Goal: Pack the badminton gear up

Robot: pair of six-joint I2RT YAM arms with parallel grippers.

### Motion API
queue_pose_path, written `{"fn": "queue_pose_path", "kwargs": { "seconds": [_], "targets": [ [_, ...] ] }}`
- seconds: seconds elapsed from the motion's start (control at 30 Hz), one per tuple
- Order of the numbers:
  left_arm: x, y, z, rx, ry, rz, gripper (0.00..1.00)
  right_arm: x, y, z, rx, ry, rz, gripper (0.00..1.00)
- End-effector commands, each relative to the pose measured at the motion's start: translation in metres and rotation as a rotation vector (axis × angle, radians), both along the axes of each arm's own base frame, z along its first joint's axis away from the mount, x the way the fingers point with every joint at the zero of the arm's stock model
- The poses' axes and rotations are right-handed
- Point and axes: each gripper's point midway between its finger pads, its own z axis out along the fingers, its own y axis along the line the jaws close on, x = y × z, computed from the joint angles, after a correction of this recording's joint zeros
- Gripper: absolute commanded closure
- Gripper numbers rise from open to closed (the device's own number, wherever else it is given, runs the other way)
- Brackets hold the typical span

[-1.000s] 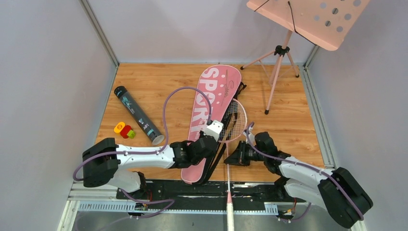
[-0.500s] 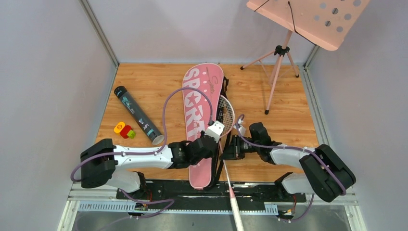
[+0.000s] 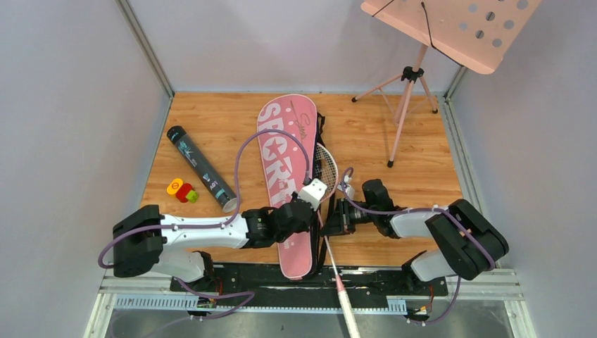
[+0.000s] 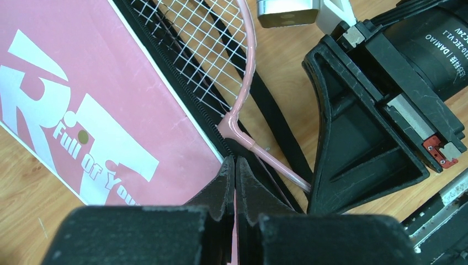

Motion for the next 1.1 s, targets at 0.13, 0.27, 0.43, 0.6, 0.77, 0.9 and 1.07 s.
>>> {"fn": "queue_pose_path", "kwargs": {
  "seconds": [0.13, 0.27, 0.43, 0.6, 0.77, 0.9, 1.07],
  "targets": [
    [0.003, 0.007, 0.014, -0.060, -0.017, 0.047, 1.00, 0.018, 0.020, 0.027, 0.132, -0.093, 0.071, 1.00],
    [0.001, 0.009, 0.010, -0.059, -0.015, 0.039, 1.00, 0.032, 0.030, 0.027, 0.148, -0.099, 0.078, 1.00],
    [-0.001, 0.008, 0.010, -0.065, -0.012, 0.019, 1.00, 0.055, 0.042, 0.028, 0.157, -0.116, 0.045, 1.00],
    [-0.004, 0.005, 0.010, -0.077, 0.002, 0.002, 1.00, 0.076, 0.050, 0.031, 0.157, -0.146, -0.013, 1.00],
    [-0.009, -0.003, 0.012, -0.112, 0.018, -0.029, 1.00, 0.088, 0.048, 0.033, 0.153, -0.179, -0.086, 1.00],
    [-0.011, -0.007, 0.015, -0.123, 0.025, -0.045, 1.00, 0.089, 0.036, 0.034, 0.142, -0.204, -0.170, 1.00],
    [-0.011, 0.000, 0.019, -0.145, 0.018, -0.030, 1.00, 0.083, 0.021, 0.030, 0.112, -0.221, -0.250, 1.00]
  ]
}}
